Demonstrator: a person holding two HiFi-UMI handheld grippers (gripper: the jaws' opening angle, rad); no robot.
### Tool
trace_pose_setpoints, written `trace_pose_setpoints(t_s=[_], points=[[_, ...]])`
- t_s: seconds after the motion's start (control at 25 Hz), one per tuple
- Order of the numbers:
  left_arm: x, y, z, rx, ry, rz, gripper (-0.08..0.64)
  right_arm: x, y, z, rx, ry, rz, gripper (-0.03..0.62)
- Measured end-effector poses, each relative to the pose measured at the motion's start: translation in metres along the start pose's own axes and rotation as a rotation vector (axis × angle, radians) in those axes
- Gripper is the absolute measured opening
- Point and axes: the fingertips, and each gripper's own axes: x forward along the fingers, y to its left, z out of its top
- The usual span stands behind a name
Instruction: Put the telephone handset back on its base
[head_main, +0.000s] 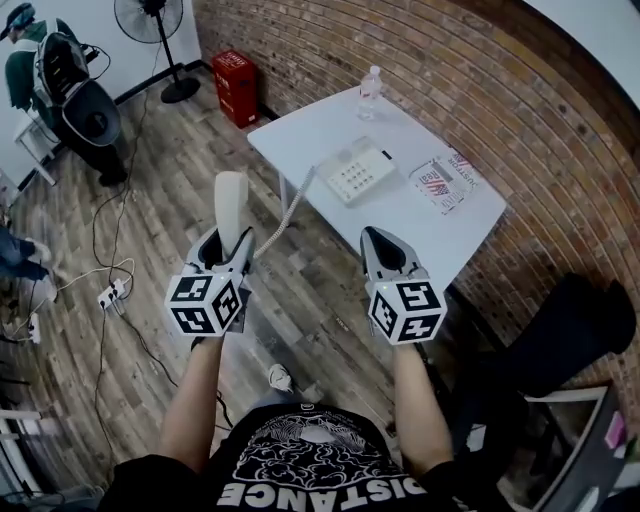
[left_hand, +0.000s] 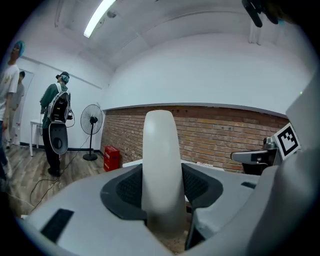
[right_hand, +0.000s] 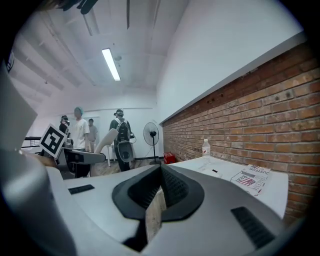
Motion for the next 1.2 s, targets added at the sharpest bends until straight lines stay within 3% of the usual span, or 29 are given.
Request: trace_pose_setpoints(t_s=[0.24, 0.6, 1.2], points=[[0.032, 0.041, 0.007, -0.01, 0.004, -0.063, 0.216, 0.038, 0.006, 0.007, 0.0, 0.002, -0.075, 0.0], [0.079, 0.062, 0.008, 0.009, 0.029, -0.147, 0.216, 0.077, 0.0, 0.01, 0.008, 0.002, -0.143, 0.0], [0.184, 0.046, 0.008, 0.031, 0.072, -0.26, 0.216, 0.129, -0.058, 0.013, 0.02, 0.001, -0.205, 0.0]])
